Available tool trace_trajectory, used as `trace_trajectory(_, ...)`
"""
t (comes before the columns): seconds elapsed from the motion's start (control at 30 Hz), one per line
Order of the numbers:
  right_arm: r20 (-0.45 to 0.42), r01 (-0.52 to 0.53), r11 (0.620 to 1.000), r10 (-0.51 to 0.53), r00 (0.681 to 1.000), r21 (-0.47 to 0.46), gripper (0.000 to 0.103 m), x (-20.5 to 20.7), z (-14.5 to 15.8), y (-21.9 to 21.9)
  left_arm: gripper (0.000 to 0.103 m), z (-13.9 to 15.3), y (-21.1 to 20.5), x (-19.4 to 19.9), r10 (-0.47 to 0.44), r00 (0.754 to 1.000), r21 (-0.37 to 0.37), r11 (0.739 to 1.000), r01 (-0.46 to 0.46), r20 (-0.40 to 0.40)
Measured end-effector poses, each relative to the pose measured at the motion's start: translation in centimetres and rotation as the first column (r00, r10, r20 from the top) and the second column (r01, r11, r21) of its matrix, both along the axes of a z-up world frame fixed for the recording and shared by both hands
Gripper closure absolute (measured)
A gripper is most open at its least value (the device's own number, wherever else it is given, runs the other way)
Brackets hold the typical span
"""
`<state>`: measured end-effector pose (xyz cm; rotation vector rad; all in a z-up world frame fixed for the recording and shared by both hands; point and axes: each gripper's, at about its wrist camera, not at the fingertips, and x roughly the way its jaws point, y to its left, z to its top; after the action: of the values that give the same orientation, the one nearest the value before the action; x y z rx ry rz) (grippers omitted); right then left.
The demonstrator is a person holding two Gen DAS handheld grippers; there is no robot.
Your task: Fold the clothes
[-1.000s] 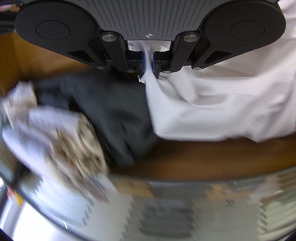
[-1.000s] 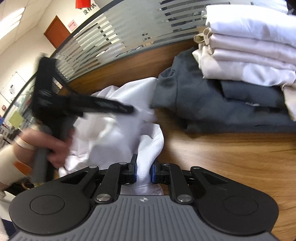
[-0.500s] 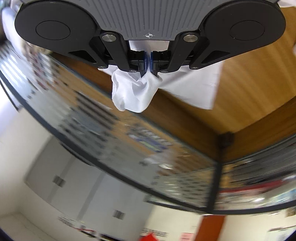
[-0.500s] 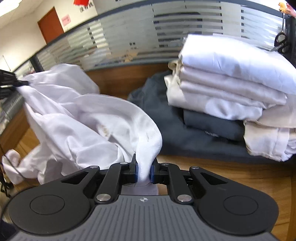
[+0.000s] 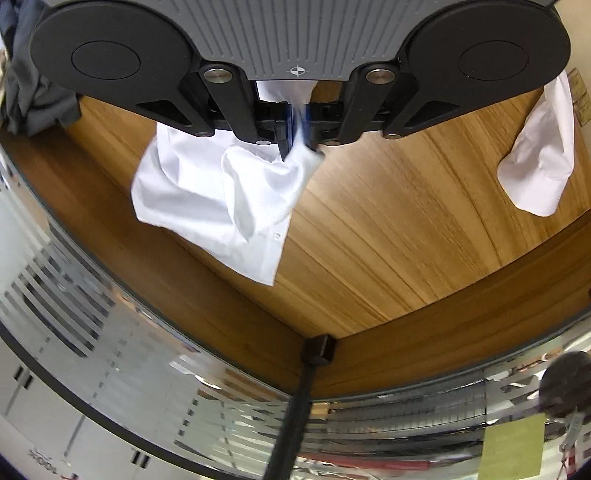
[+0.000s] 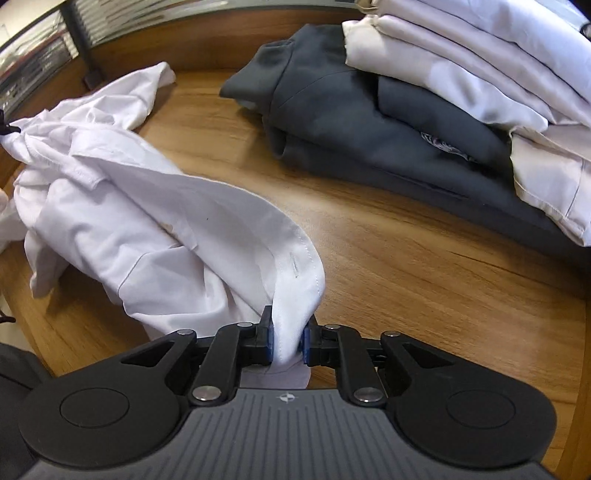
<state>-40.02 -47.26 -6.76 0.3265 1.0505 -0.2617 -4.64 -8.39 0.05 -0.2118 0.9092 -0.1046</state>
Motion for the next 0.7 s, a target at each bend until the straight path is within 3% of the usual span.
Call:
trace_trajectory(0.07, 0.004, -0.011, 1.0, 0.011, 1.0, 0.002, 0.082, 0.0, 0.4, 0.0, 0.073, 0.6, 0.1, -0.8, -0.04, 0.999, -0.024, 0.999, 0.04, 0.018)
trace_trajectory(0.13, 0.016, -0.017, 1.0, 0.017, 1.0, 0.003, 0.075, -0.1, 1.0, -0.5, 0.05, 1.5, 0.0, -1.6, -0.092, 0.995, -0.025, 0.995, 0.093, 0.037)
trace_trajectory(0.23, 0.034, -0.027, 1.0, 0.027, 0.999, -0.002, 0.064, 0.1, 2.0, -0.8, 0.039, 2.7, -1.2, -3.1, -0.208, 0.976, 0.004, 0.978, 0.209, 0.067)
trace_trajectory(0.37, 0.065, -0.048, 0.999, 0.048, 0.997, -0.008, 0.051, 0.3, 3.6, -1.0, 0.034, 3.8, -3.3, -5.1, -0.373, 0.924, 0.046, 0.928, 0.371, 0.078)
trace_trajectory(0.5, 0.079, -0.081, 0.997, 0.081, 0.994, -0.01, 0.045, 0.7, 4.8, -0.5, 0.031, 4.1, -5.6, -7.0, -0.517, 0.854, 0.024, 0.856, 0.517, 0.059)
trace_trajectory(0.7, 0.101, -0.103, 0.995, 0.101, 0.99, 0.014, 0.04, 1.3, 5.9, 0.2, 0.017, 2.9, -10.1, -10.3, -0.73, 0.683, 0.057, 0.682, 0.729, 0.005)
